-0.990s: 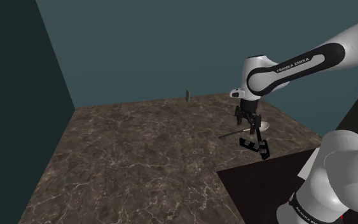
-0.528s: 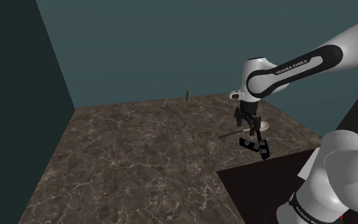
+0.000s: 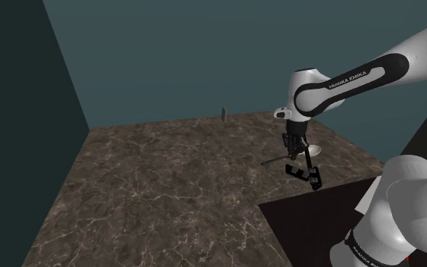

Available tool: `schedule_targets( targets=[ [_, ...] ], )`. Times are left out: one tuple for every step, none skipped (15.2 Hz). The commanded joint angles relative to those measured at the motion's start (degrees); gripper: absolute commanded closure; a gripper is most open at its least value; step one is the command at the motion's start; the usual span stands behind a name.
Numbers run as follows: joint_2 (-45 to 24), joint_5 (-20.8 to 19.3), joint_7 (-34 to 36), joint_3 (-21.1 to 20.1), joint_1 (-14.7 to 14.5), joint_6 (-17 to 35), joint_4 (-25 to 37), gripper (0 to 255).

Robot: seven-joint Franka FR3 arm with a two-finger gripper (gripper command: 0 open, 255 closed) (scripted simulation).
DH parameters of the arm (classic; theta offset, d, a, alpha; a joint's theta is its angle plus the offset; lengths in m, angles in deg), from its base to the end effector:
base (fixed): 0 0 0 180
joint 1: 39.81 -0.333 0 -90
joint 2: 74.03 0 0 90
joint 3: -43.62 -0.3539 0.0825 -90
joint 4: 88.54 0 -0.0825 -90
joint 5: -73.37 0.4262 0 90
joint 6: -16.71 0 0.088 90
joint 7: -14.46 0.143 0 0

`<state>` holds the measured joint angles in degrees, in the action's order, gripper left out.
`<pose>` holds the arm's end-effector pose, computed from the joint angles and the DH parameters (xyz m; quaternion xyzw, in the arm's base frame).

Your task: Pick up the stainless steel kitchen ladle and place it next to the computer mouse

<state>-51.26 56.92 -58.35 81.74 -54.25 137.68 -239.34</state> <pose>0.3635 -0.1603 0.3076 -0.8514 -0.5170 0.0568 0.0681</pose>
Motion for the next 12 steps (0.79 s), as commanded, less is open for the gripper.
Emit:
schedule_targets(
  targets=[
    [0.0, 0.0, 0.0, 0.0, 0.0, 0.01, 0.0, 255],
    [0.0, 0.0, 0.0, 0.0, 0.0, 0.01, 0.0, 255],
    [-0.01, 0.0, -0.01, 0.01, 0.0, 0.03, 0.0, 255],
    [0.64, -0.09, 0.15, -0.31, 0.13, -0.96, 0.36, 255],
    [1.25, -0.15, 0.29, -0.61, 0.24, -1.94, 0.75, 255],
    [1.85, -0.19, 0.42, -0.92, 0.34, -2.9, 1.14, 255],
    [2.42, -0.22, 0.55, -1.22, 0.44, -3.86, 1.55, 255],
    [2.97, -0.24, 0.66, -1.52, 0.52, -4.81, 1.97, 255],
    [3.49, -0.24, 0.76, -1.81, 0.61, -5.75, 2.4, 255],
    [4.0, -0.23, 0.86, -2.1, 0.68, -6.69, 2.84, 255],
    [4.48, -0.21, 0.94, -2.39, 0.74, -7.61, 3.3, 255],
    [4.94, -0.18, 1.03, -2.67, 0.79, -8.53, 3.76, 255]
  ],
)
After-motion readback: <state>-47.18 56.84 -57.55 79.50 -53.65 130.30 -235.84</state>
